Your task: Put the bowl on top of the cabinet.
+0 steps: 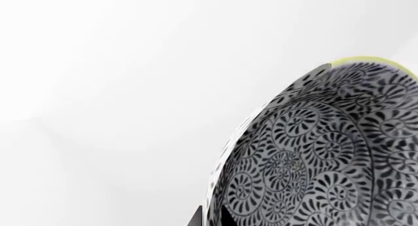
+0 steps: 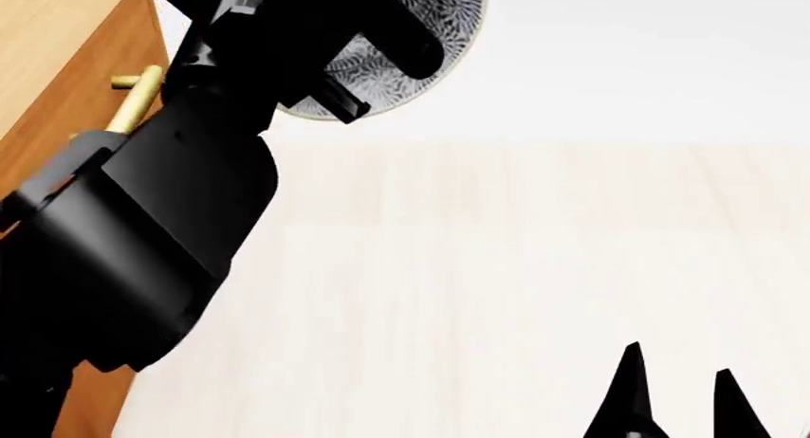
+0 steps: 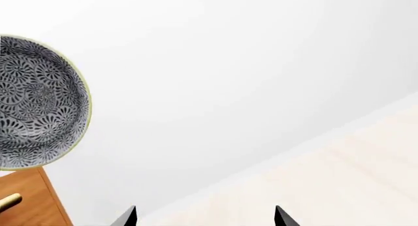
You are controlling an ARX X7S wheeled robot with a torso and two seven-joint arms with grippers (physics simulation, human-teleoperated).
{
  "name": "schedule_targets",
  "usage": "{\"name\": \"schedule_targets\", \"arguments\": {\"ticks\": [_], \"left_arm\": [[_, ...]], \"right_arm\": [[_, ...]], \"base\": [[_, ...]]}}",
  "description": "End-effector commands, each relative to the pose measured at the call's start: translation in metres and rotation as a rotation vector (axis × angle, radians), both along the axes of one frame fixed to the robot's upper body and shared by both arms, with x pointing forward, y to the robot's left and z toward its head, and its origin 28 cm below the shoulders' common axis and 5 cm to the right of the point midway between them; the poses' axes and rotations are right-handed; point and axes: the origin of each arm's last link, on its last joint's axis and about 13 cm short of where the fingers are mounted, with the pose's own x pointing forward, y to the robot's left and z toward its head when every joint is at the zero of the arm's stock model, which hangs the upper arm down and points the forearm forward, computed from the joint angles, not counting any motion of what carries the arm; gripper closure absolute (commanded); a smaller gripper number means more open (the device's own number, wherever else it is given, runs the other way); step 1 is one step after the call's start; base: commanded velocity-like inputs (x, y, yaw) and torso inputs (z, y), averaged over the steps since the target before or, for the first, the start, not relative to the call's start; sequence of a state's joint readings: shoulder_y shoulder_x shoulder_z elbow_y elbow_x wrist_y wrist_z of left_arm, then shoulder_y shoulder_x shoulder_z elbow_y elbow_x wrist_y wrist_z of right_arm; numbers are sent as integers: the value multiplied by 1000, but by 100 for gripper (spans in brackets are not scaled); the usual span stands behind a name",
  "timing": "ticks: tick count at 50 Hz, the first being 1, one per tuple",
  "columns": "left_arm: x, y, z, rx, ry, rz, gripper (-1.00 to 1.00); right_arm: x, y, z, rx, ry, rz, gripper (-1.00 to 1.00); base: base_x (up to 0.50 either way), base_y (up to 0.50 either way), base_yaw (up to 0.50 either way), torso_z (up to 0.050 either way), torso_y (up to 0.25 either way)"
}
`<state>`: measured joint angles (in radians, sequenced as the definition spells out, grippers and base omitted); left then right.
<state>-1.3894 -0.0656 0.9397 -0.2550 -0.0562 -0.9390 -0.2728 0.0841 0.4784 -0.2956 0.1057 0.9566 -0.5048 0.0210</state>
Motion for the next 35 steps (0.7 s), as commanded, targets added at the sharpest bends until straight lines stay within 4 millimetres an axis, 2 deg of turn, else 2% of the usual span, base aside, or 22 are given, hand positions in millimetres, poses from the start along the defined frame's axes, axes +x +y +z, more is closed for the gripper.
{"name": "schedule_targets", "arguments": {"ticks": [1,6,9,15,24,27,30,35], "left_arm": [[-4,-3,40,48,-90,18,100],[1,-3,57,38,-102,37,100],[2,-1,74,13,-101,44,100],[5,2,87,-27,-81,68,100],[16,11,113,-212,-21,94,100],[16,12,122,-343,43,52,100],[15,12,128,-330,51,53,100],[14,16,136,-410,122,37,100]], "right_arm": [[3,0,-3,-2,10,-4,-100],[7,-2,-4,5,22,-10,-100],[8,-3,-4,8,25,-13,-100],[8,-4,-4,10,28,-15,-100],[12,-5,-6,13,39,-21,-100],[13,-6,-6,19,42,-20,-100],[13,-7,-6,22,43,-19,-100],[15,-8,-7,24,49,-21,-100]], "base": [[0,0,0,0,0],[0,0,0,0,2],[0,0,0,0,0],[0,0,0,0,0],[0,0,0,0,0],[0,0,0,3,3],[0,0,0,0,0],[0,0,0,0,0]]}}
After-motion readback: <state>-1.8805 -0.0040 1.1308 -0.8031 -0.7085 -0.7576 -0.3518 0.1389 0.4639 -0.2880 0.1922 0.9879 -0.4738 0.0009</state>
